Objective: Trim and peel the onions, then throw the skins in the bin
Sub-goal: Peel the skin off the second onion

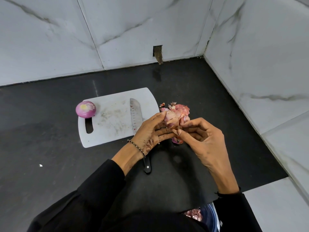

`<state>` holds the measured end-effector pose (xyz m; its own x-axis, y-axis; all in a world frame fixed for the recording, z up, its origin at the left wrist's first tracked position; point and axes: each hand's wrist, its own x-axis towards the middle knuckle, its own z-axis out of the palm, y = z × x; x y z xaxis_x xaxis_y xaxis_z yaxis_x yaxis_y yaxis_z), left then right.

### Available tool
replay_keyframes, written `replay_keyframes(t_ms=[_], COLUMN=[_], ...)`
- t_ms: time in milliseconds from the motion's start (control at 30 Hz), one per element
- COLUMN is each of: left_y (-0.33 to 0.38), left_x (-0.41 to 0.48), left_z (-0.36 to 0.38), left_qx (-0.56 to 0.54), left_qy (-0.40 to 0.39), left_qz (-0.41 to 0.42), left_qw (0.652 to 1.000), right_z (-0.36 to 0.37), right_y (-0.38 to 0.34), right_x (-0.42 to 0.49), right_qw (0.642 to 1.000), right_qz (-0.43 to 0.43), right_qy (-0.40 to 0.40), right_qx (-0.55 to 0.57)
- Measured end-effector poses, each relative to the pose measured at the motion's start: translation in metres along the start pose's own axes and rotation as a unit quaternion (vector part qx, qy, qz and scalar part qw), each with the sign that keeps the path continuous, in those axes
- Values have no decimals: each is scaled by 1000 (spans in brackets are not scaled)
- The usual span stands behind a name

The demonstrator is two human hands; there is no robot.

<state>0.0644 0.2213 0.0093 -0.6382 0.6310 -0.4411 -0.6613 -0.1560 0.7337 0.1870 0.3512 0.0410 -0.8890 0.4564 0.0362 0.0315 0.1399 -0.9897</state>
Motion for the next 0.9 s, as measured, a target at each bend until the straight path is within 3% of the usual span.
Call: replay_keyframes(t_ms=[367, 700, 900], left_y=[0, 4, 4], left_x=[5, -1, -4], left_z=[-6, -7, -1], left_qx=[-19, -100, -67], left_qy=[32, 33, 27], left_qz=[-52, -79, -93], left_qw=[998, 991, 993], right_z=[-12, -25, -30], right_y=[6, 8, 12], right_x=[-3, -5, -8], right_qw=[999, 997, 992], right_qz=[25, -1, -20], right_qy=[5, 61, 102], right_qx=[-32, -35, -65])
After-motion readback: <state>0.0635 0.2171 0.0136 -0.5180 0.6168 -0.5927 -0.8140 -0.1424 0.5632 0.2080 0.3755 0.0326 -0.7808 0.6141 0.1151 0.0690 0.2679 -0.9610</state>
